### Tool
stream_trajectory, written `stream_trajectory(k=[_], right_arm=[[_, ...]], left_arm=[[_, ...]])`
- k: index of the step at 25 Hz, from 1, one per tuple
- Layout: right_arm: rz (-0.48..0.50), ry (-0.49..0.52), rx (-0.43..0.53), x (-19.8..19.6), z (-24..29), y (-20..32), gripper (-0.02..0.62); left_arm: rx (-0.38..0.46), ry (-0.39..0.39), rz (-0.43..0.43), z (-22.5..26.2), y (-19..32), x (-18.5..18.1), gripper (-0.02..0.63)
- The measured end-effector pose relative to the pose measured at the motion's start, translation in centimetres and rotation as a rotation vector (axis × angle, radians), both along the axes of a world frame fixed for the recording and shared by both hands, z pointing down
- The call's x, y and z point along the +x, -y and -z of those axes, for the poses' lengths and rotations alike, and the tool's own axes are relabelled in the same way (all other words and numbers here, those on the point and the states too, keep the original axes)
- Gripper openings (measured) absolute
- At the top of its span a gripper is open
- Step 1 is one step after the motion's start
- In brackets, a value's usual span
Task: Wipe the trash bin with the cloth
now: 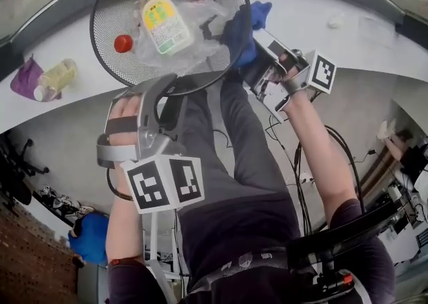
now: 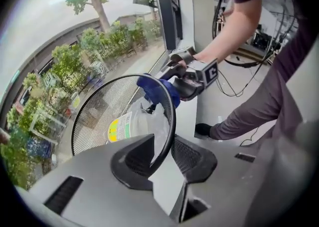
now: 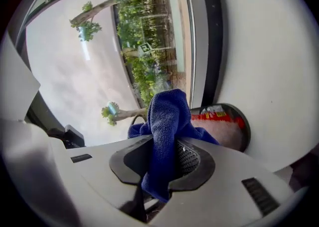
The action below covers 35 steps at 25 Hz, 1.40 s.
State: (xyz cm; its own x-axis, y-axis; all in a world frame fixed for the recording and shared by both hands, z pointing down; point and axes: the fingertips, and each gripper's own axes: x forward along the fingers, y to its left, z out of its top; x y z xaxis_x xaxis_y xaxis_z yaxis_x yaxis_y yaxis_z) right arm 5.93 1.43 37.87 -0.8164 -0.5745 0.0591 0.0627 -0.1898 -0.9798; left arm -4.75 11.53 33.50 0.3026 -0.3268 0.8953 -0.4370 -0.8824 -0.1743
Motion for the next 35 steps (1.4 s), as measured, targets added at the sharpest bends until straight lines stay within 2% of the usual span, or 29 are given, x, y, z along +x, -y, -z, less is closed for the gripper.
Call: stream_trajectory(k=[4,9,12,14,15,17,19,21,22,23,24,25,28,30,33,35], right_arm=[[0.046,0.051,-0.102,-1.3,-0.6,-3.5,0.094],[0.208,0.082,-0.11,-4.0,-0.4,-7.5,0.094],[0.148,0.1,-0.075,-2.6,-0.1,-5.7,0.094],[0.071,0.083,-0.007,-0.4,1.0,-3.0,0.094],[0.037,0.073,0.04,0.9,1.8,-1.3,0.094],[-0.028,0.074,0.136,3.7,3.9,2.6,0.094],[-0.087,0.096,0.219,5.4,6.7,6.7,0.094],[-0.088,0.083,0.287,5.4,8.8,9.8,0.094],[-0.057,0.054,0.32,5.0,9.1,10.7,0.094],[-0.015,0.017,0.347,4.5,9.0,11.1,0.094],[0.032,-0.022,0.362,3.6,8.5,11.1,0.094],[0.083,-0.06,0.365,2.3,7.8,10.8,0.094],[0.211,-0.16,0.341,-0.9,4.9,8.1,0.094],[0.207,-0.186,0.321,-1.1,3.7,6.3,0.094],[0.149,-0.15,0.264,-0.5,2.7,3.5,0.094],[0.15,-0.134,0.221,-0.6,2.1,1.1,0.094]], left_arm=[[-0.025,-0.008,0.073,0.0,0.6,1.2,0.092],[-0.023,-0.001,0.125,0.1,1.0,1.4,0.091],[-0.054,-0.077,0.128,0.7,0.9,1.9,0.094],[-0.069,-0.154,0.075,2.2,0.5,2.0,0.15],[-0.064,-0.162,0.025,2.7,0.4,1.7,0.191],[-0.04,-0.089,-0.098,2.3,0.3,0.2,0.23],[-0.017,0.043,-0.21,0.8,0.4,-1.7,0.23],[0.007,0.128,-0.271,-0.1,0.7,-2.8,0.23],[0.014,0.137,-0.281,-0.3,0.8,-2.9,0.23],[0.017,0.129,-0.279,-0.4,0.8,-2.8,0.204],[0.015,0.114,-0.269,-0.3,0.8,-2.6,0.141],[0.01,0.101,-0.257,-0.3,0.8,-2.4,0.118],[-0.015,0.078,-0.216,-0.1,0.7,-2.1,0.115],[-0.039,0.058,-0.173,-0.1,0.4,-1.8,0.117],[-0.069,0.048,-0.1,-0.2,-0.2,-1.1,0.117],[-0.089,0.048,-0.039,-0.4,-0.6,-0.7,0.116]])
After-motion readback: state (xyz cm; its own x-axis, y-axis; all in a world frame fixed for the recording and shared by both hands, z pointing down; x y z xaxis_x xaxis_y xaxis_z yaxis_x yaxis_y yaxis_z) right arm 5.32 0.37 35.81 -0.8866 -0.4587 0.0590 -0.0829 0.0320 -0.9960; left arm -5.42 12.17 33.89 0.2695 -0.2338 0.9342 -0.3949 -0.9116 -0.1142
